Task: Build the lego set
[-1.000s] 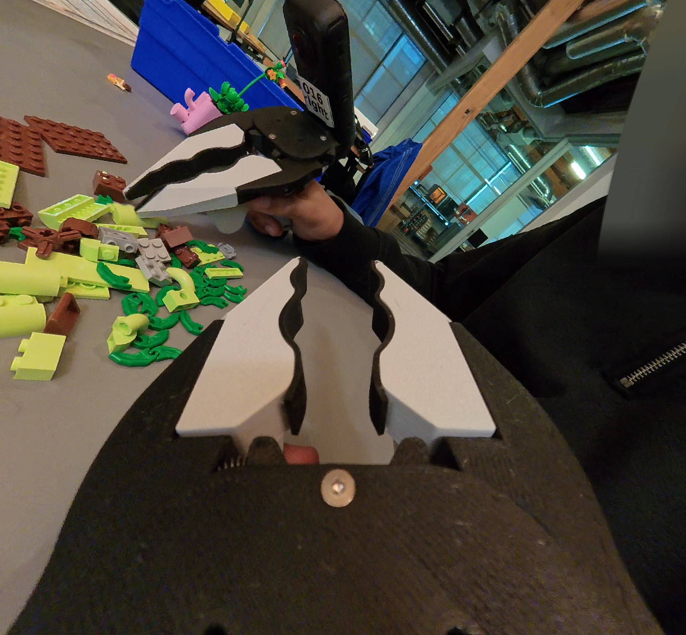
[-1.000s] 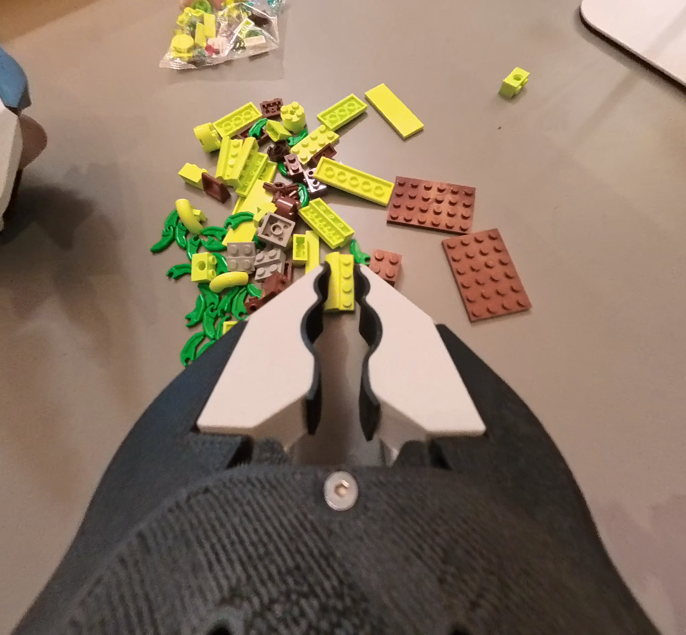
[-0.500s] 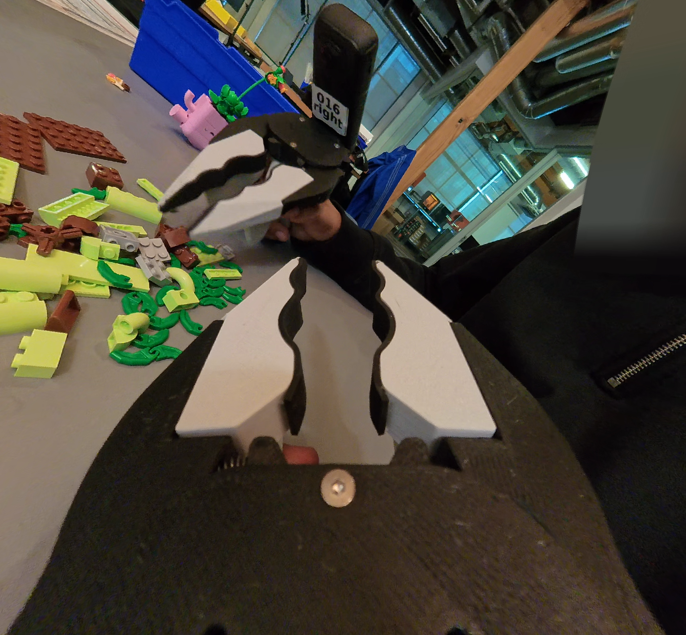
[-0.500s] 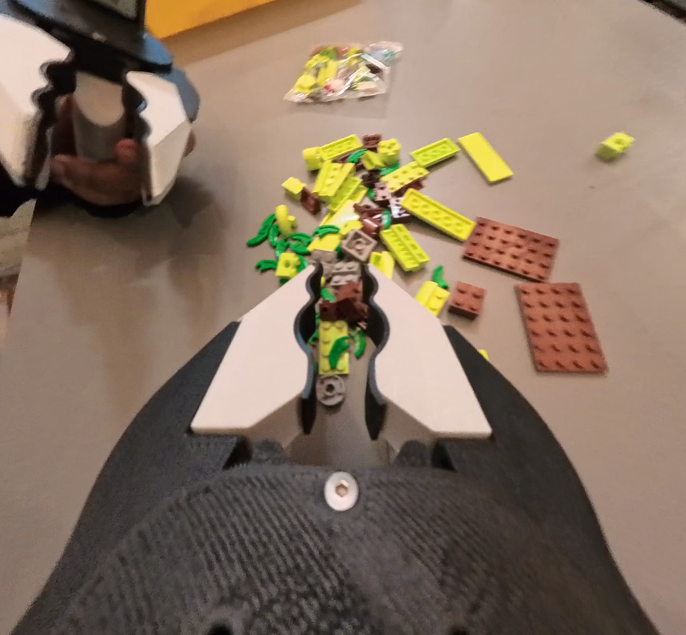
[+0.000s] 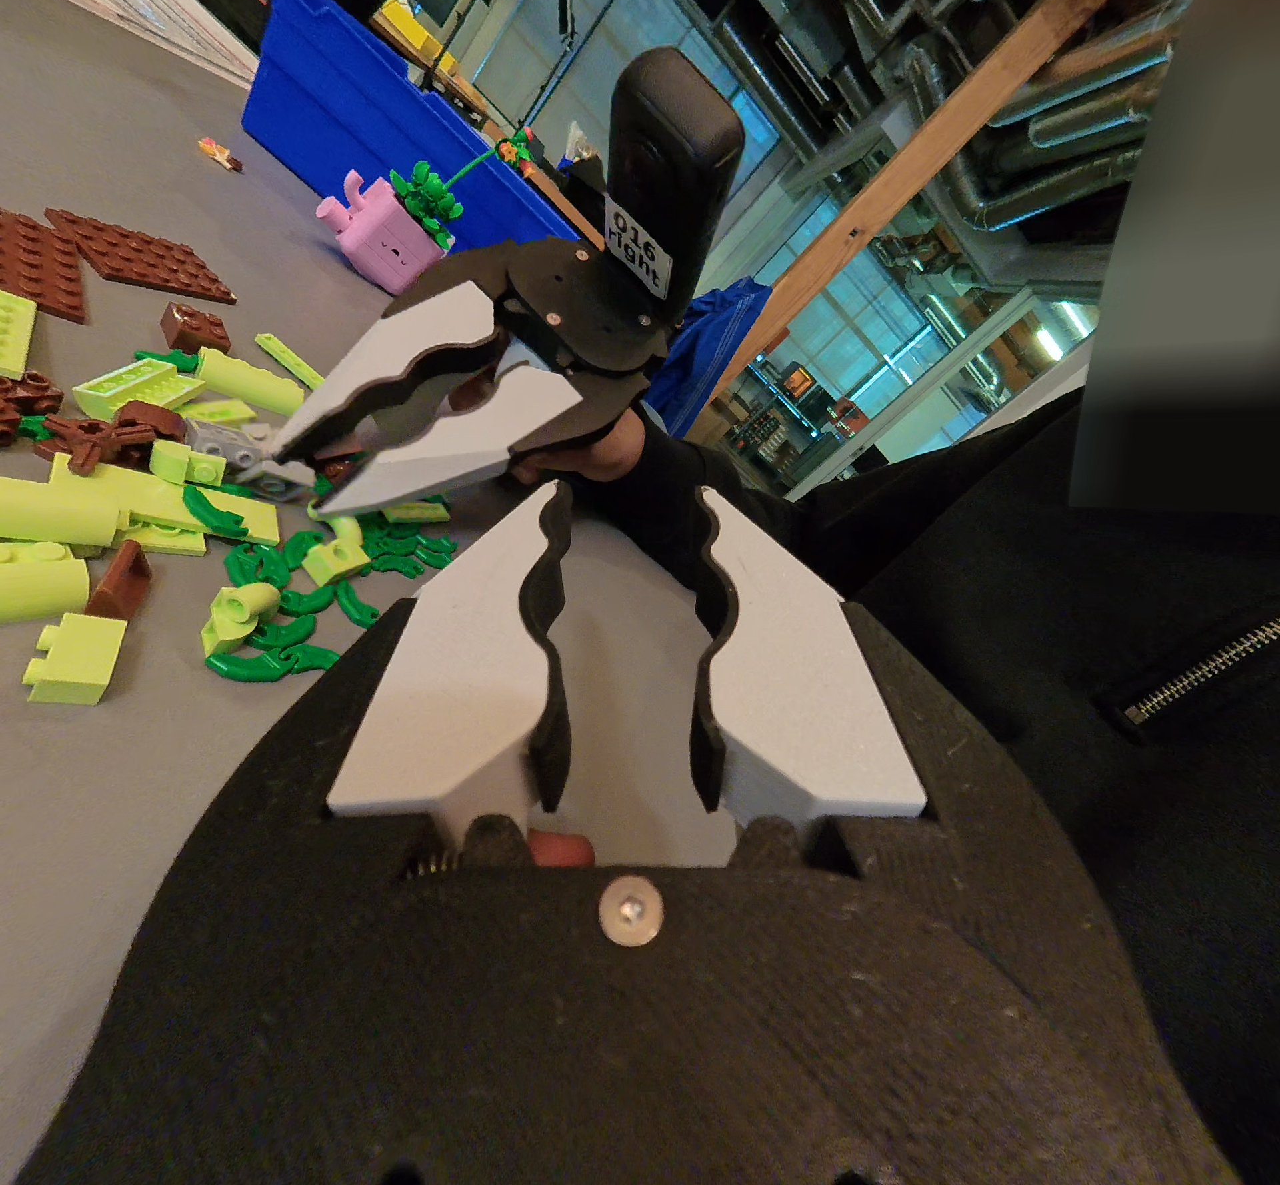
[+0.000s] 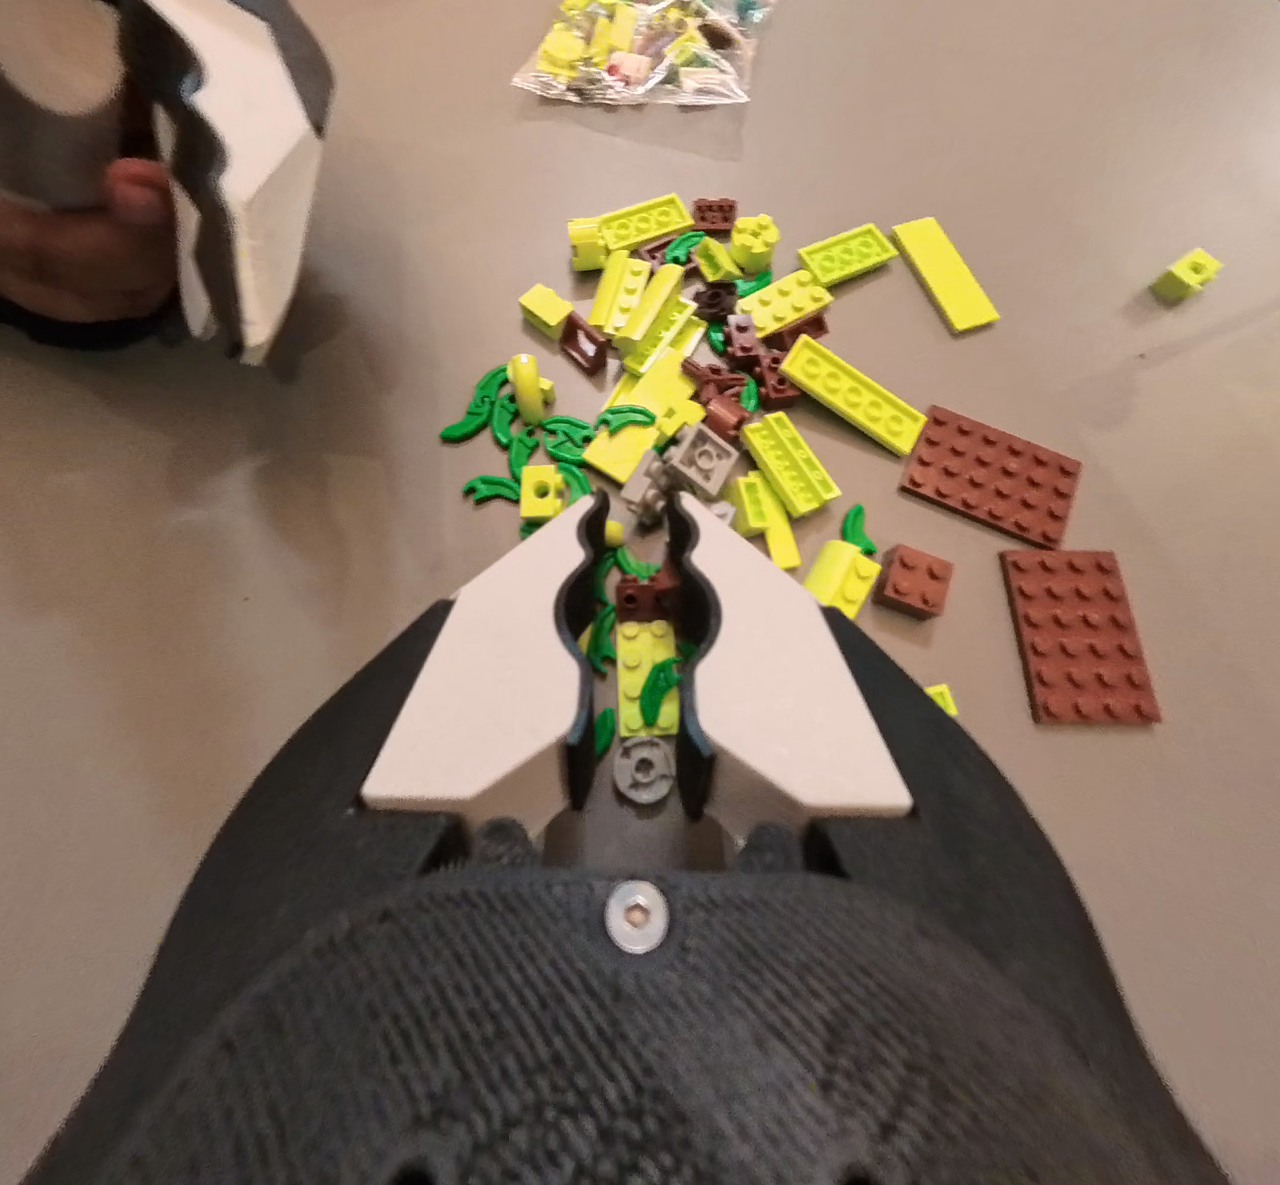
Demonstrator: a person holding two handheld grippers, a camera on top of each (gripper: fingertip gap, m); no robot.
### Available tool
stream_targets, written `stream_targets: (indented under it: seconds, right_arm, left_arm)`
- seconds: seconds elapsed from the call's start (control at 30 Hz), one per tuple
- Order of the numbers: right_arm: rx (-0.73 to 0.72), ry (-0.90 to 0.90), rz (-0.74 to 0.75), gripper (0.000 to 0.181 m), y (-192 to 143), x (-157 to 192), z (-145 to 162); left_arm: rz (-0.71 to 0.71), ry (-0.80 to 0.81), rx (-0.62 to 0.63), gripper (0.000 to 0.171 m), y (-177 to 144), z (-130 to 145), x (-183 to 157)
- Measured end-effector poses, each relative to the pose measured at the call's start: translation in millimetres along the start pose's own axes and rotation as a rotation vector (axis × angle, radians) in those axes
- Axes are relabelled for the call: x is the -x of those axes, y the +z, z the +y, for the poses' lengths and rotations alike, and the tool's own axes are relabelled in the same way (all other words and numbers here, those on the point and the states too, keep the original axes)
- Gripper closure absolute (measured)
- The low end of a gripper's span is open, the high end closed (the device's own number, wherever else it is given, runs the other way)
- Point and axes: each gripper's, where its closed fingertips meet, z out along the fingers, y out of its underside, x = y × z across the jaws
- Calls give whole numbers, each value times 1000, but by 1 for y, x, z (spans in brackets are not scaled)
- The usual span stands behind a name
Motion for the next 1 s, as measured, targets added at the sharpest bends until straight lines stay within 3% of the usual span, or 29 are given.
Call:
stream_targets:
  seconds: [0.27, 0.43, 0.63, 0.77, 1.0]
  right_arm:
    - [-13, 91, 128, 166, -3, -25, 0]
    - [-117, 66, -29, 168, -13, -5, -14]
    - [-78, -64, -199, 171, -11, 30, -9]
    - [-13, -121, -235, 171, -6, 41, 1]
    - [49, -121, -140, 168, 2, 30, 8]
  left_arm:
    - [1, 2, 0, 139, 0, 0, 0]
    - [1, 3, -1, 139, 0, 0, 0]
    - [1, 4, 0, 139, 0, 0, -1]
    - [1, 4, 0, 140, 0, 0, -1]
    - [2, 4, -1, 140, 0, 0, -1]
